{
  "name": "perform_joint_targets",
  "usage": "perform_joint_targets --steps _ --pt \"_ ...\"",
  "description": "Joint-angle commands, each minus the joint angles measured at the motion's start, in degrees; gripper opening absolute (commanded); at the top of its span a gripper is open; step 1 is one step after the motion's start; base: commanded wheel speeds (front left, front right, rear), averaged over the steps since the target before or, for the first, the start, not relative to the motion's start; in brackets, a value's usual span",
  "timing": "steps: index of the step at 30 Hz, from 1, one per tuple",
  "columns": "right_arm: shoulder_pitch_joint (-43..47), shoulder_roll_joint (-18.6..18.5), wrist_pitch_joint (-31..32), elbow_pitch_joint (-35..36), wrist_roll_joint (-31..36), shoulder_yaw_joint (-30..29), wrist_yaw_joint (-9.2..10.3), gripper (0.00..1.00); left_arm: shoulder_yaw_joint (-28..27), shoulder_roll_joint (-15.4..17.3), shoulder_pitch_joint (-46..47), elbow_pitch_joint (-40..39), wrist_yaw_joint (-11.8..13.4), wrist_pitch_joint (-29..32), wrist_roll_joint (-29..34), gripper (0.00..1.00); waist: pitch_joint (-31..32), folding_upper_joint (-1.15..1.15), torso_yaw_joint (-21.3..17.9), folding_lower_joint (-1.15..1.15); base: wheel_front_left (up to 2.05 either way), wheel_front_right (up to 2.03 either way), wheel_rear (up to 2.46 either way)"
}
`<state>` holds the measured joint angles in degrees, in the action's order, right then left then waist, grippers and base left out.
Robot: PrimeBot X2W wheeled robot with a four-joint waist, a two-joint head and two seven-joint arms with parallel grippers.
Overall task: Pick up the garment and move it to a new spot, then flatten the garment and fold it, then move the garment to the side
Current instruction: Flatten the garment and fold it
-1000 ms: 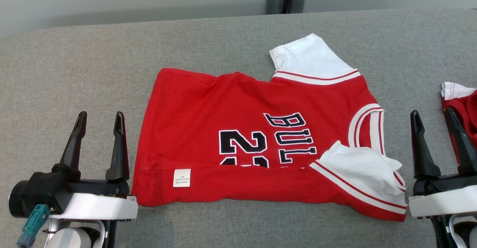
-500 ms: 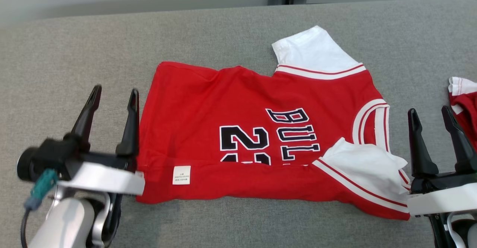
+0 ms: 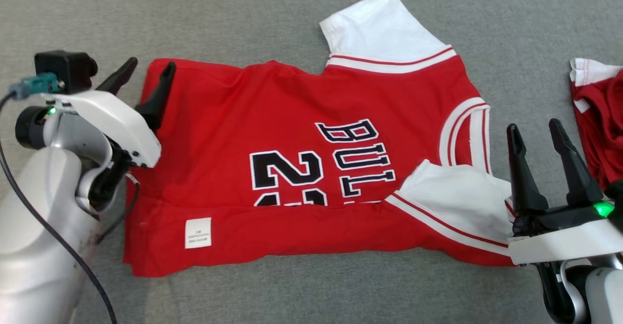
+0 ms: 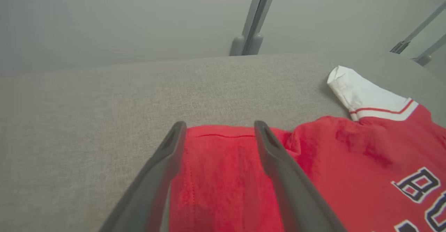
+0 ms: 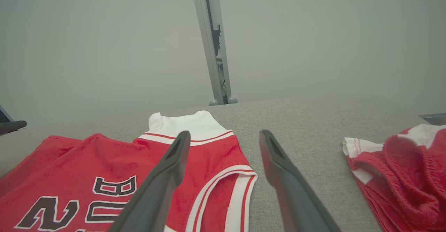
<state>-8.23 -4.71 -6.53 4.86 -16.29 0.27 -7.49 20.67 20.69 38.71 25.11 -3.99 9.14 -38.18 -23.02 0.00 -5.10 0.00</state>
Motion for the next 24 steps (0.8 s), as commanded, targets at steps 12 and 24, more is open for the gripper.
perform_joint_targets --steps 12,24 --pt "-2.9 -0.5 -2.1 -4.2 -2.0 0.2 -0.01 1.0 0.9 0.2 9.0 16.4 -2.9 5.8 -4.5 0.43 -2.6 0.0 -3.1 0.0 0.0 0.0 0.0" --pt "-22.5 -8.9 0.7 -13.2 -6.9 -0.4 -0.01 1.0 2.8 -0.9 12.5 16.1 -3.4 2.2 -5.3 0.0 -5.2 0.0 -0.4 0.0 0.0 0.0 0.0"
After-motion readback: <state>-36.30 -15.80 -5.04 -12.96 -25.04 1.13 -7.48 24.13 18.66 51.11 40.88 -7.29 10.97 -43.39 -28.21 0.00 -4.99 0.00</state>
